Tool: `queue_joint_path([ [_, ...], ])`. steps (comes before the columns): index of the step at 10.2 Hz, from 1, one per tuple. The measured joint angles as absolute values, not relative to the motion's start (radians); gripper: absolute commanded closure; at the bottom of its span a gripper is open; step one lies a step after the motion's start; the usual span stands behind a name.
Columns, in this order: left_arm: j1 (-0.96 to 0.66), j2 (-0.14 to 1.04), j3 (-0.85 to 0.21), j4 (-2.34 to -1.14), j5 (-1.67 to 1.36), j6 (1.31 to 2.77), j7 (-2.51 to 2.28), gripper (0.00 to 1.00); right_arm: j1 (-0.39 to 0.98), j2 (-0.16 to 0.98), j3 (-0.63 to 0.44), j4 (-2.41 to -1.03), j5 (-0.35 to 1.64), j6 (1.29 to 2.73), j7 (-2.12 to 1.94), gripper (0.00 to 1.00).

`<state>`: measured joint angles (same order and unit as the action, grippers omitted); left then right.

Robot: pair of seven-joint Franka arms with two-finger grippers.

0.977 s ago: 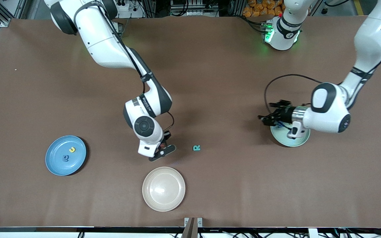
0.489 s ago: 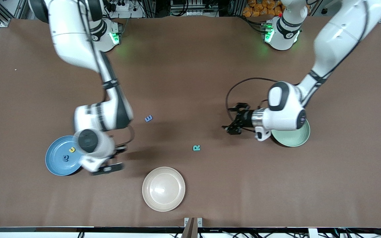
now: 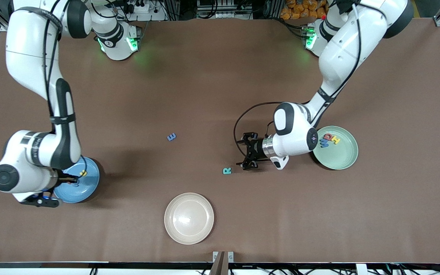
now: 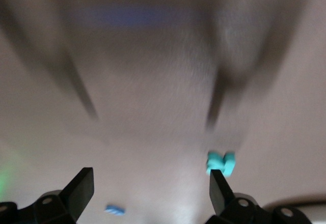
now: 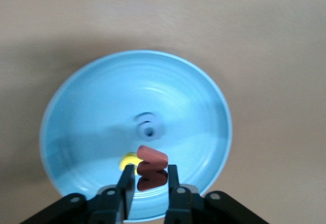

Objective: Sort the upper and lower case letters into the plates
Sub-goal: 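Drop the m onto the blue plate while the left gripper grasps the R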

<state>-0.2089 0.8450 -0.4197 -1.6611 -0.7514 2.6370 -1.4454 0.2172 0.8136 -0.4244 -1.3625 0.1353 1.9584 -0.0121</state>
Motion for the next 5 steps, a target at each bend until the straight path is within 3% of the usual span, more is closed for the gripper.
queue_joint_path([
  [5,-0.307,0.941,-0.420,-1.568,-0.844,2.792,-1.457,0.00,0.175,0.816,-0.425,-1.367,0.136,1.962,-0.008,0.00],
])
